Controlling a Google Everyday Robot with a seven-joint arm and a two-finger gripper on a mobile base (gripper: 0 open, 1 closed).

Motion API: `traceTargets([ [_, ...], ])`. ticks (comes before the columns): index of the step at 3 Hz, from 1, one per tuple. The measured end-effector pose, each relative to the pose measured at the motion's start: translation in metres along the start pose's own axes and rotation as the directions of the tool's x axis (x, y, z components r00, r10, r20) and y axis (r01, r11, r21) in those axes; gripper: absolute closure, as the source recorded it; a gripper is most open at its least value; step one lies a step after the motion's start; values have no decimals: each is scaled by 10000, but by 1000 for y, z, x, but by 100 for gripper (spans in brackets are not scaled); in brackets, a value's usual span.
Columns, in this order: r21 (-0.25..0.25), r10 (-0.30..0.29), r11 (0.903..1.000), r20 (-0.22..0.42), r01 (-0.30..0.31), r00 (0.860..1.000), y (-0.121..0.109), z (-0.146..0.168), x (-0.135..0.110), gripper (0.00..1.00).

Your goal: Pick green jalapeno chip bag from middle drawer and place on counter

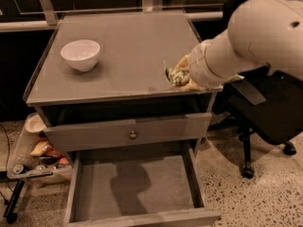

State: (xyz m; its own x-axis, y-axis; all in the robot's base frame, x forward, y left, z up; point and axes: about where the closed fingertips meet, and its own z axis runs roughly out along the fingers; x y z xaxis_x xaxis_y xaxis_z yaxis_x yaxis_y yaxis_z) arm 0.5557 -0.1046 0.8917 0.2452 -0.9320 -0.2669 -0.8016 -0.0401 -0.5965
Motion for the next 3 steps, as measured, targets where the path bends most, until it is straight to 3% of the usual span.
traceTargets([
  [2, -142, -621, 9978, 1084, 640, 9922, -79, 48, -24, 100],
  [3, -418, -804, 9952, 1737, 889, 9815, -97, 84, -43, 100],
])
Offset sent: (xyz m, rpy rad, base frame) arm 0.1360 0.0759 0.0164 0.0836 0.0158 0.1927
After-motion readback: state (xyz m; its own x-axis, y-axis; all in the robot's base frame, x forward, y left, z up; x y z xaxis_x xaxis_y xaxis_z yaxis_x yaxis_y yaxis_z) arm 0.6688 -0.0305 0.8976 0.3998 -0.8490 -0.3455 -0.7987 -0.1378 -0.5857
